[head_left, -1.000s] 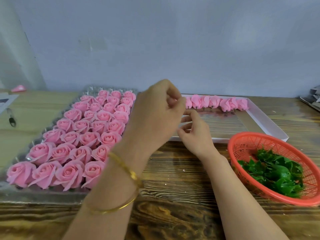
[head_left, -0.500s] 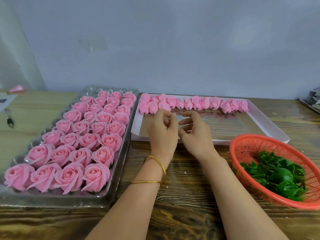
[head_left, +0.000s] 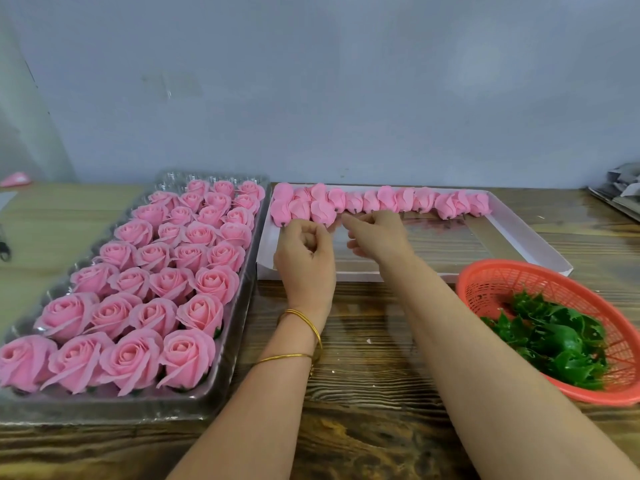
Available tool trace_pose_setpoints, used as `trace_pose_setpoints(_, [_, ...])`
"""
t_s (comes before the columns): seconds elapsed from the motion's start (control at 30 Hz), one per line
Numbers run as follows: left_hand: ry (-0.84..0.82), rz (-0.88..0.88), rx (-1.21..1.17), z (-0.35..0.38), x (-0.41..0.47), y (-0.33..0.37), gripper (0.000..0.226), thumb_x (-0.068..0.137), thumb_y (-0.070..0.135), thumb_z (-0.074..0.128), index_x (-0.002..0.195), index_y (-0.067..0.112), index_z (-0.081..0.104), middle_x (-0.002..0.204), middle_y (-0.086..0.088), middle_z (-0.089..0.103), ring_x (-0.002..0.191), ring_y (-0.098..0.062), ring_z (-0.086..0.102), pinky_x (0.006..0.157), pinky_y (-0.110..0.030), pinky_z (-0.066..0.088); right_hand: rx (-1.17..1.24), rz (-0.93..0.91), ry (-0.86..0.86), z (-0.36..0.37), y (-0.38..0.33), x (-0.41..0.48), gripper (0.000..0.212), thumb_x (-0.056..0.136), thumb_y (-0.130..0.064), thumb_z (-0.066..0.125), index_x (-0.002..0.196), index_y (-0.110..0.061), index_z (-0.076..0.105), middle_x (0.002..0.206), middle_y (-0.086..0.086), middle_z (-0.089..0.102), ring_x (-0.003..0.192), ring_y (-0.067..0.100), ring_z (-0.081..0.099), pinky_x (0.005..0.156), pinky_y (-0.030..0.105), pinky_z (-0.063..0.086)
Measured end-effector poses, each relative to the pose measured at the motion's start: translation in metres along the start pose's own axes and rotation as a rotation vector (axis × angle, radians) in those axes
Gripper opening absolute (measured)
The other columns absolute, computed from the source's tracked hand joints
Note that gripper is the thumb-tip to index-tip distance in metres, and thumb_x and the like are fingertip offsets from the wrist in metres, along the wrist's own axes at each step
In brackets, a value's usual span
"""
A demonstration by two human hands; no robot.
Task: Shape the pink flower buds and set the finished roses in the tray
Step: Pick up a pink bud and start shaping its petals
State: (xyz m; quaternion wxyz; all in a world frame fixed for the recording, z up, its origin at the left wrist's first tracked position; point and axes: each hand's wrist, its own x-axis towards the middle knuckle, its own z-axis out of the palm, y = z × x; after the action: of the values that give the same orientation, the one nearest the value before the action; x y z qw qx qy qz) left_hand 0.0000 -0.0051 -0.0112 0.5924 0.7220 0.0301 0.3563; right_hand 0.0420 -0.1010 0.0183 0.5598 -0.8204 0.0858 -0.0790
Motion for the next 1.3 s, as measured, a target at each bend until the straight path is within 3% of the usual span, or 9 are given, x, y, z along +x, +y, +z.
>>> trace_pose_setpoints(0.1, [0.008,-0.026,-0.017,-0.001,0.001,-0.001,0.013,0.09,0.006,0.06,0.077,0.01,0.058,0.062,0.001,0.055,0.059,-0.007,0.051,0.057,-0.01,0.04,0.025,0.097,-0.04,0.011,-0.006,0.02,0.034,0.084,-0.028,0.068,0.091,0.005,0.067,0.081,0.012,0.064,0.072,0.025,0.063,0.082,0.041,0.057])
trace_pose_setpoints(0.23, [0.019,-0.047,-0.033,0.001,0.002,-0.001,0.017,0.089,0.005,0.061,0.075,0.012,0.057,0.059,0.004,0.053,0.058,-0.004,0.05,0.056,-0.008,0.039,-0.008,0.156,-0.048,0.026,-0.008,0.04,0.045,0.083,-0.032,0.065,0.111,0.003,0.061,0.09,0.014,0.066,0.063,0.02,0.059,0.064,0.031,0.056])
trace_pose_setpoints(0.33, [0.021,-0.037,-0.033,0.001,0.002,-0.001,0.017,0.089,0.004,0.061,0.075,0.012,0.057,0.058,0.006,0.051,0.056,-0.002,0.05,0.056,-0.008,0.039,-0.049,0.199,-0.066,0.034,-0.008,0.049,0.046,0.081,-0.033,0.067,0.116,-0.006,0.053,0.091,0.012,0.063,0.068,0.022,0.059,0.063,0.032,0.057])
trace_pose_setpoints(0.43, [0.02,-0.041,-0.032,0.0,0.002,-0.001,0.016,0.089,0.005,0.06,0.075,0.011,0.057,0.058,0.005,0.051,0.056,-0.001,0.049,0.056,-0.007,0.039,-0.137,0.203,-0.075,0.038,-0.008,0.054,0.042,0.079,-0.03,0.069,0.111,-0.009,0.053,0.083,0.009,0.059,0.068,0.021,0.057,0.052,0.028,0.048])
trace_pose_setpoints(0.57, [0.021,-0.044,-0.027,0.0,0.001,-0.003,0.015,0.088,0.006,0.061,0.075,0.01,0.058,0.059,0.001,0.053,0.056,-0.006,0.048,0.056,-0.012,0.04,-0.217,0.166,-0.087,0.046,-0.011,0.057,0.037,0.075,-0.027,0.065,0.103,-0.004,0.061,0.087,0.01,0.062,0.079,0.027,0.061,0.065,0.031,0.048])
trace_pose_setpoints(0.7, [0.032,-0.026,-0.015,0.001,0.002,-0.004,0.014,0.088,0.006,0.062,0.074,0.008,0.058,0.061,-0.005,0.056,0.061,-0.016,0.053,0.06,-0.022,0.044,-0.187,0.102,-0.042,0.055,-0.001,0.059,0.031,0.079,-0.036,0.061,0.092,-0.011,0.05,0.084,0.007,0.051,0.081,0.026,0.055,0.067,0.032,0.046])
trace_pose_setpoints(0.8, [0.034,-0.026,0.0,0.002,0.001,-0.004,0.014,0.087,0.007,0.062,0.074,0.009,0.059,0.062,-0.003,0.057,0.065,-0.021,0.055,0.063,-0.031,0.047,-0.223,0.083,-0.017,0.059,0.003,0.06,0.03,0.081,-0.038,0.058,0.094,-0.012,0.051,0.095,0.01,0.058,0.095,0.03,0.062,0.082,0.039,0.053])
trace_pose_setpoints(0.97, [0.028,-0.026,0.012,0.003,0.002,-0.006,0.012,0.088,0.009,0.062,0.076,0.011,0.06,0.064,-0.002,0.058,0.066,-0.018,0.056,0.063,-0.029,0.049,-0.269,0.083,0.038,0.066,0.005,0.06,0.027,0.085,-0.04,0.054,0.092,-0.013,0.056,0.1,0.01,0.064,0.097,0.032,0.062,0.087,0.043,0.054])
trace_pose_setpoints(1.3, [0.045,-0.05,-0.01,0.002,0.003,-0.007,0.014,0.088,0.01,0.062,0.074,0.014,0.059,0.06,0.005,0.057,0.06,-0.012,0.055,0.059,-0.024,0.048,-0.374,0.092,0.057,0.076,0.003,0.06,0.016,0.086,-0.023,0.054,0.097,-0.012,0.057,0.112,0.013,0.062,0.109,0.034,0.056,0.096,0.049,0.047])
